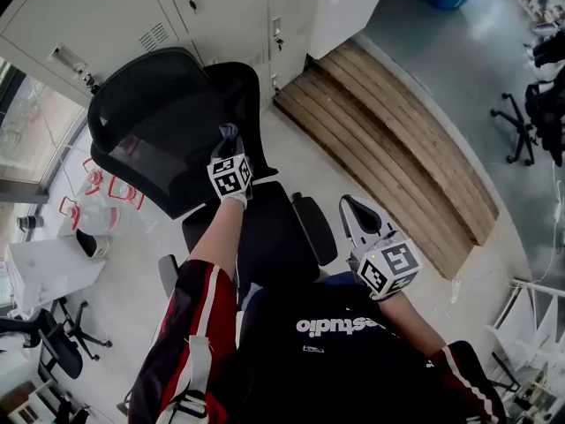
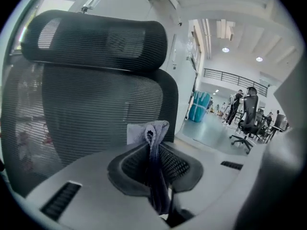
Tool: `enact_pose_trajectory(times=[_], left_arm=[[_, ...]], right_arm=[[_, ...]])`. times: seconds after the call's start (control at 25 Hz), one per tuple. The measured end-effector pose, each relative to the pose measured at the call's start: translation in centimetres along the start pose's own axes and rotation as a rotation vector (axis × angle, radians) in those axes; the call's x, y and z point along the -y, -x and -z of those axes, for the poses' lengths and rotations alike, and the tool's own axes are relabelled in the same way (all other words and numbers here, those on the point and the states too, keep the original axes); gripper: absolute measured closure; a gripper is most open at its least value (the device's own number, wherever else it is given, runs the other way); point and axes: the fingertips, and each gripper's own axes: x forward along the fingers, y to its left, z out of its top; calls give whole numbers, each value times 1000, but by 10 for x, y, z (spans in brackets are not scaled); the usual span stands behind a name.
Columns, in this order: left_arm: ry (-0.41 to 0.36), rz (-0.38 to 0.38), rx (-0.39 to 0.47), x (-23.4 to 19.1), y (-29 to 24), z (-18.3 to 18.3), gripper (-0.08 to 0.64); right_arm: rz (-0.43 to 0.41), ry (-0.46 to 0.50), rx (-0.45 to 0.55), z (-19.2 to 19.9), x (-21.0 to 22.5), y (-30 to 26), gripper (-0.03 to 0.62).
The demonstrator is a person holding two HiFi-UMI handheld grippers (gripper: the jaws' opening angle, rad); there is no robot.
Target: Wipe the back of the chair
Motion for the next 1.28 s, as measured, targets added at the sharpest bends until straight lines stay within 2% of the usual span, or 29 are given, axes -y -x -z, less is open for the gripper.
enact_pose_trajectory(times=[0.2,0.36,0.6,0.72,0.96,1.12,1.28], left_arm=[[-33,104,-24,57,-28,2,497],[-52,173,-14,94,-30,-8,497],[-67,223,29,111,10,-33,497],[-70,211,53,89,42,-41,497],[-53,116,80,-1,120,-41,497],[-59,35,76,-68,171,-29,497],[-26,-62,79,-134,221,-15,497]], right_arm=[[59,-17,19,4,25,20,577],[94,-26,37,1,33,36,577],[55,-23,68,-13,1,39,577],[5,-5,82,-17,-31,32,577],[-96,27,108,-23,-108,15,577],[-150,47,122,-22,-153,8,577],[-192,56,127,-18,-193,-1,577]])
